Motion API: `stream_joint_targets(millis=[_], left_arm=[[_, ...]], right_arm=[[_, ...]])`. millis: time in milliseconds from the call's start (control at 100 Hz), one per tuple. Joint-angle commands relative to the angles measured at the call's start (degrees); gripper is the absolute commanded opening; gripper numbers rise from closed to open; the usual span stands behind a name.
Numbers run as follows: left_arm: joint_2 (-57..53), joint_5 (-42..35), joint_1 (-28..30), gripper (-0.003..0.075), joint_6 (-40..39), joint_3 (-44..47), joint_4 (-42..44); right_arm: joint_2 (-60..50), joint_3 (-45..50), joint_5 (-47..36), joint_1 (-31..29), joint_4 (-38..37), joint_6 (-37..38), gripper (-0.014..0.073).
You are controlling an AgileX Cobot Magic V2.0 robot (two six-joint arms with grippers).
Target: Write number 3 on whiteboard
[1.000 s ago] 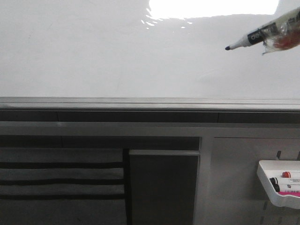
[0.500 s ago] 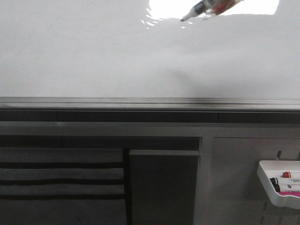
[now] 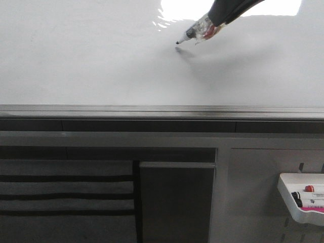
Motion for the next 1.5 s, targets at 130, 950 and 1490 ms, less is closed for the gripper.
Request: stream_joint_targets(millis=[130,950,1490], left_arm=[[-0.1,-3.9,0.3,0.0367,-0.5,-1.6,-1.7],[0.0,-3.9,0.3,0.0367,-0.5,-1.6,-1.7],[0.0,-3.9,0.3,0.0367,-0.5,-1.6,-1.7]], right_arm=[[-2.3,-1.9,1.9,-4.4,-0.9,0.9,-0.0002],[-0.7,4.0,0.8,4.3,5.9,-0.2,-0.0002],[-25.2,16.6,2.8,11.9,9.1,-18.9,-0.0002]])
